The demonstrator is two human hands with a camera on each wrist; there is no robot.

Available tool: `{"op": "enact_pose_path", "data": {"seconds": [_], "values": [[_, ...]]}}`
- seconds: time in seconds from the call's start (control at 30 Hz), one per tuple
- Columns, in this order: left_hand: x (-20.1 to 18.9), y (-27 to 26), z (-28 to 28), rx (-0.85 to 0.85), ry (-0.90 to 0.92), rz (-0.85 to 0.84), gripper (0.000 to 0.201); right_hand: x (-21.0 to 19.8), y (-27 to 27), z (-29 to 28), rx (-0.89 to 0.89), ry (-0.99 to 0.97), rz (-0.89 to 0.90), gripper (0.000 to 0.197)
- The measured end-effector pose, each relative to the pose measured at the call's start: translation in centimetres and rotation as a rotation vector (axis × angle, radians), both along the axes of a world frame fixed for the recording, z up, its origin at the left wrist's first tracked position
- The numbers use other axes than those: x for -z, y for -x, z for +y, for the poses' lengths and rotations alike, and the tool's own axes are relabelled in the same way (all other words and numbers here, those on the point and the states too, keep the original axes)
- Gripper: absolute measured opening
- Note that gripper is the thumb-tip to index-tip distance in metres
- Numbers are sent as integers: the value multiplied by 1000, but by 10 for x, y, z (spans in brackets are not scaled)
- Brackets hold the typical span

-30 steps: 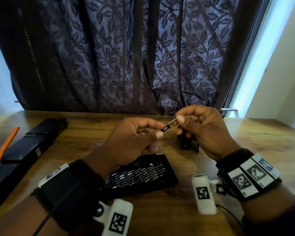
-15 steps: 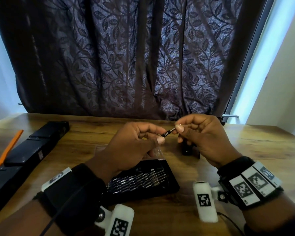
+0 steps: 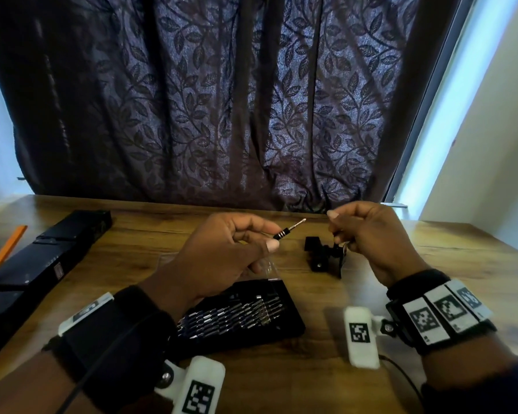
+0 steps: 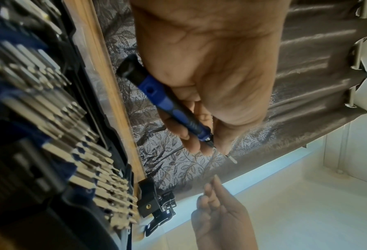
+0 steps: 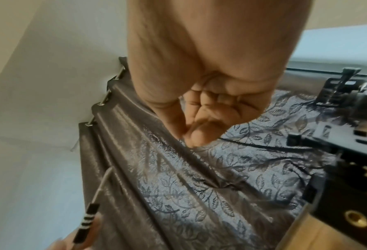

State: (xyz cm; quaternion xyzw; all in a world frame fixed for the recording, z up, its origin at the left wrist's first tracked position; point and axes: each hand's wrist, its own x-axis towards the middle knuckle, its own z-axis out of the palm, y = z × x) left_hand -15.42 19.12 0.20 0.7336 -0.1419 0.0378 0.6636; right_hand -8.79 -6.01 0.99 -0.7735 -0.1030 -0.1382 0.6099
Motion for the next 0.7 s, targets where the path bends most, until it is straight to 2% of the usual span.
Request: {"op": "enact_pose_path", "data": {"seconds": [0.23, 0.37, 0.47, 0.57, 0.7], "values": [[0, 1, -1, 18, -12, 6, 15, 18, -22, -22, 204, 375, 169, 17], [0, 1, -1, 27, -25, 14, 15, 20, -24, -24, 177, 577, 317, 29], [0, 1, -1, 34, -22, 22, 16, 19, -19, -22, 164, 603, 351, 24], [0, 0, 1, 50, -61, 16, 21, 18, -23, -22, 224, 594, 326, 20], [1, -2, 2, 34, -69, 34, 16, 14, -22, -21, 231, 442, 253, 20]]}}
